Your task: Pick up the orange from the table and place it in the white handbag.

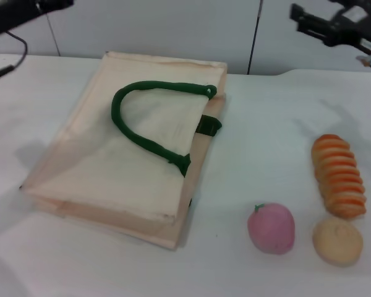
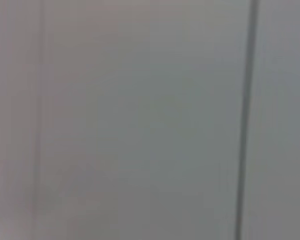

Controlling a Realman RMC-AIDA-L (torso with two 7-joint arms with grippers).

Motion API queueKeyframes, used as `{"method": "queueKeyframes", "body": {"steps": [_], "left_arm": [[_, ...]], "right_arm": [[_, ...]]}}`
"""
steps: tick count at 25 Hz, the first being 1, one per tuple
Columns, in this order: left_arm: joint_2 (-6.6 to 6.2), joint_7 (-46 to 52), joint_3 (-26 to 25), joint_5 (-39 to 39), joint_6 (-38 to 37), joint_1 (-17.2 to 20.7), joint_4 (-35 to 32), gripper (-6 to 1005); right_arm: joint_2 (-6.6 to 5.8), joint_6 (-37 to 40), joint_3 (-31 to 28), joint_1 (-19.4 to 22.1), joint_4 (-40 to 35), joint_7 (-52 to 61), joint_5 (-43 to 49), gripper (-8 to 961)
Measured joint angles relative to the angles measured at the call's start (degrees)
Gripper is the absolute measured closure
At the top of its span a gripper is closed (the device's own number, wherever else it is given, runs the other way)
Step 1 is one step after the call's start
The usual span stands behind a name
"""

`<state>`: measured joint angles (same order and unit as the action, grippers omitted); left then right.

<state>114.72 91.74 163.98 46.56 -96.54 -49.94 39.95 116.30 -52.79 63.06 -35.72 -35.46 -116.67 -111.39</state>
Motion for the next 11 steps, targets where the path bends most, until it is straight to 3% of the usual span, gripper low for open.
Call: {"method": "queueKeyframes", "body": {"steps": [3,9,11], "left_arm": [[1.68,-9.11,-0.13,3.16,4.73,1.79,-2.81,372],[1.79,-30.71,-0.31,8.53,16.59,5.18,-16.98,373],[1.79,-33.33,-0.40,9.46,17.48,5.55,-18.56,373]], "right_arm": [[0.10,-1.31,-0.02,0.75,5.04,-8.89,-9.54,65],[0.15,-9.48,-0.05,1.18,17.60,-27.40,-29.45,65],[0.17,-11.25,-0.07,1.20,20.98,-31.68,-34.07,65]]}}
